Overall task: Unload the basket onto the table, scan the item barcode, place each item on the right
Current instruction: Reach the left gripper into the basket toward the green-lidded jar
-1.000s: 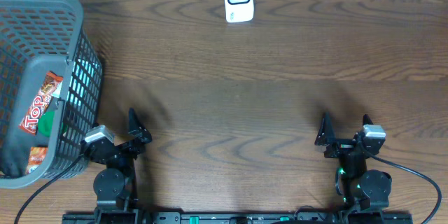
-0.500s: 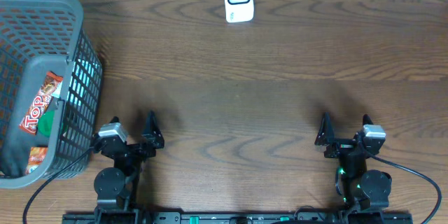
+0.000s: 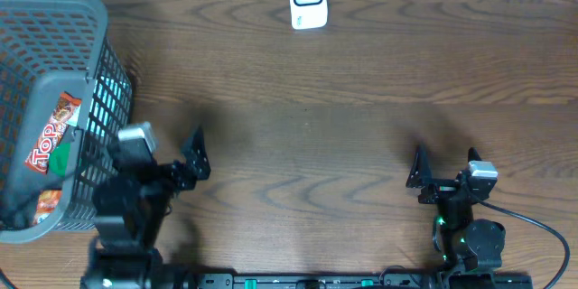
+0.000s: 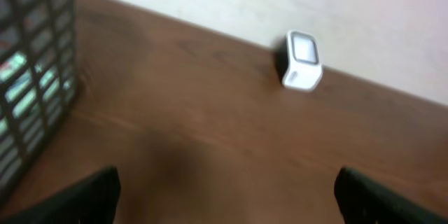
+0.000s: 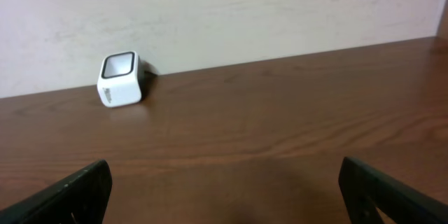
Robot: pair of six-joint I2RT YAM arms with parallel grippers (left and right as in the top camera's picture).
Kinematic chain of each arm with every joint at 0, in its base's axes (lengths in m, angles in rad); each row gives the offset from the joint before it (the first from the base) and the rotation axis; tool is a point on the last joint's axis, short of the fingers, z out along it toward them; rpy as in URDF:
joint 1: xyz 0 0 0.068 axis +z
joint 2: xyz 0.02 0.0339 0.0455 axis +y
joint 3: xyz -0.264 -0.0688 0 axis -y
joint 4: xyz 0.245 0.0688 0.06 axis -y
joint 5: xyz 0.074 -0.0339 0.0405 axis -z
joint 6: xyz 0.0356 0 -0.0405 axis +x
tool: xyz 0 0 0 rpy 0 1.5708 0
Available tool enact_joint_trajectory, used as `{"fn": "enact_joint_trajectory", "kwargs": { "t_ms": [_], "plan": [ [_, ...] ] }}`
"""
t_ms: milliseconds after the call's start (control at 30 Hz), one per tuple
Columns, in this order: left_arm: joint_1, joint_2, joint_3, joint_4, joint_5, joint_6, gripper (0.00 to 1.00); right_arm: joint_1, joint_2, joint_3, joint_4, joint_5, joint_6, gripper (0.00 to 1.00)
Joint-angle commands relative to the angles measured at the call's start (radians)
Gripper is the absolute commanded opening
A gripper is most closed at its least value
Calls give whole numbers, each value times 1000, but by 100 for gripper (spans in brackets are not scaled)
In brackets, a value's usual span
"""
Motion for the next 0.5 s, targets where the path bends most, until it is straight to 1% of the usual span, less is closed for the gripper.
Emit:
{"fn": "enact_joint_trajectory", "kwargs": {
  "t_ms": [0,67,100,200,267,333,400,467],
  "plan": [
    [4,108,182,-84,155,15,98,9,-5,-2,-3,9,13,99],
    [4,154,249,-145,174,53,98,9,-5,-2,-3,9,13,99],
    [4,161,257,-149,180,50,98,9,-5,-2,-3,9,13,99],
    [4,172,260,-149,189,-13,98,9,-5,-2,-3,9,13,99],
    [4,174,270,-164,186,-25,98,9,-5,-2,-3,9,13,99],
    [4,192,317,-210,180,-24,98,9,-5,-2,-3,9,13,99],
    [4,224,391,-264,136,-25,98,9,-5,-2,-3,9,13,99],
    [4,268,489,-330,50,-24,97,9,-5,-2,-3,9,13,99]
  ]
}}
